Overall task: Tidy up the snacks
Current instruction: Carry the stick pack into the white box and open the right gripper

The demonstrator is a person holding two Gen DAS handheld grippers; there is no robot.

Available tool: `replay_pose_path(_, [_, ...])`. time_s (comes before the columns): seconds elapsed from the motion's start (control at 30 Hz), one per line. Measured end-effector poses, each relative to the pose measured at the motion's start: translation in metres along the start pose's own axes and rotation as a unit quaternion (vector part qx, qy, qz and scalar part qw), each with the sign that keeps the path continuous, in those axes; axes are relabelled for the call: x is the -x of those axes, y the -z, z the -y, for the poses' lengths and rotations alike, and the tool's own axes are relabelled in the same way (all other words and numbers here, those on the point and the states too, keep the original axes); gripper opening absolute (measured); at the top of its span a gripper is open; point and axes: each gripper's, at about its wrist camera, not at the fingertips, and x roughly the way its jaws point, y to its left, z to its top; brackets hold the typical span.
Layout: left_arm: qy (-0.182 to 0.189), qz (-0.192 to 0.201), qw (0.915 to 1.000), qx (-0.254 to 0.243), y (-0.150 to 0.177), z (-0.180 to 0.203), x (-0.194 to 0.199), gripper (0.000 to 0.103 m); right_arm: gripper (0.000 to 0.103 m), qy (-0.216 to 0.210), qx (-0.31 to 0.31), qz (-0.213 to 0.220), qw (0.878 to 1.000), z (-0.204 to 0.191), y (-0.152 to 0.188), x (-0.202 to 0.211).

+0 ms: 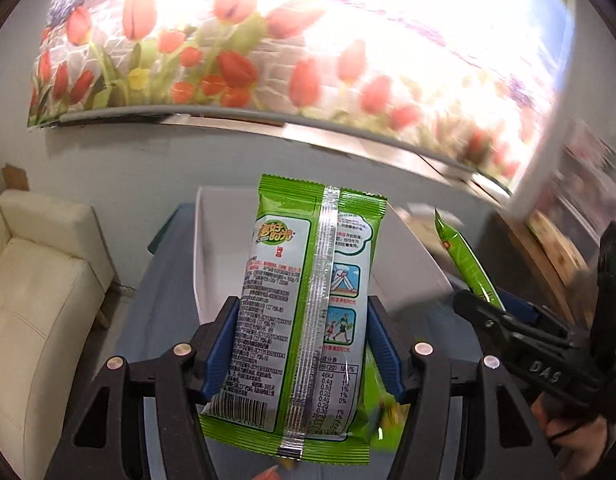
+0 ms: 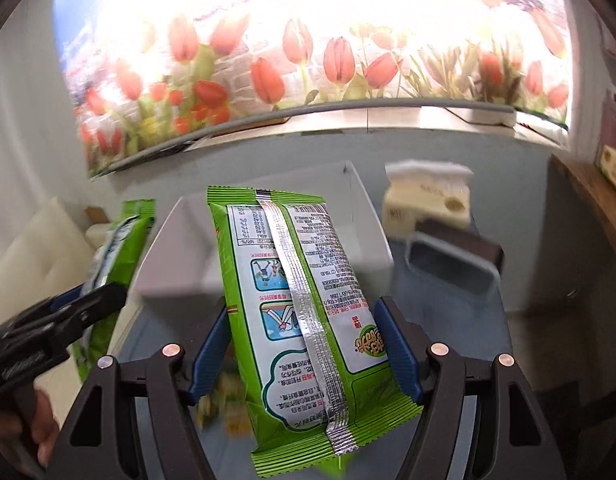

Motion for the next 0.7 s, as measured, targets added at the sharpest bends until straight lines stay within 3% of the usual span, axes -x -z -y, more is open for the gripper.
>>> replay_pose_path(0.2, [-0.009,-0.025,0.9979,0.059,-0.037,-0.023,-0.057,0.070,0.075,0.046,0.038,-0.013,0.998,-0.006,-0.050,-0.072])
replay_pose_path(0.33, [-0.035,-0.040,0.9970,0.056,-0.047,-0.036,-0.092,0.073,0.078,0.046,0.026,-0.032,0.998,0.008,-0.060,-0.107])
replay_pose_path(0.37, [-0.043,-0.046,0.9967,0.052,-0.048,-0.038,-0.099,0.076,0.083,0.057,0.021,-0.039,0.997,0.014,-0.061,-0.112])
replay_pose_path(0.43, [-0.046,-0.054,0.9964,0.048,-0.048,-0.043,-0.109,0.098,0.096,0.065,0.010,-0.043,0.997,0.024,-0.063,-0.120])
replay_pose_path(0.47, [-0.038,-0.056,0.9966,0.047,-0.048,-0.043,-0.113,0.103,0.097,0.067,0.007,-0.041,0.997,0.028,-0.063,-0.119])
replay_pose_path(0.57, [-0.047,-0.051,0.9971,0.031,-0.045,-0.042,-0.114,0.103,0.103,0.070,0.004,-0.027,0.997,0.036,-0.062,-0.109])
replay_pose_path(0.7, [-0.042,-0.056,0.9970,0.033,-0.041,-0.042,-0.107,0.103,0.103,0.061,0.004,-0.014,0.998,0.040,-0.058,-0.091])
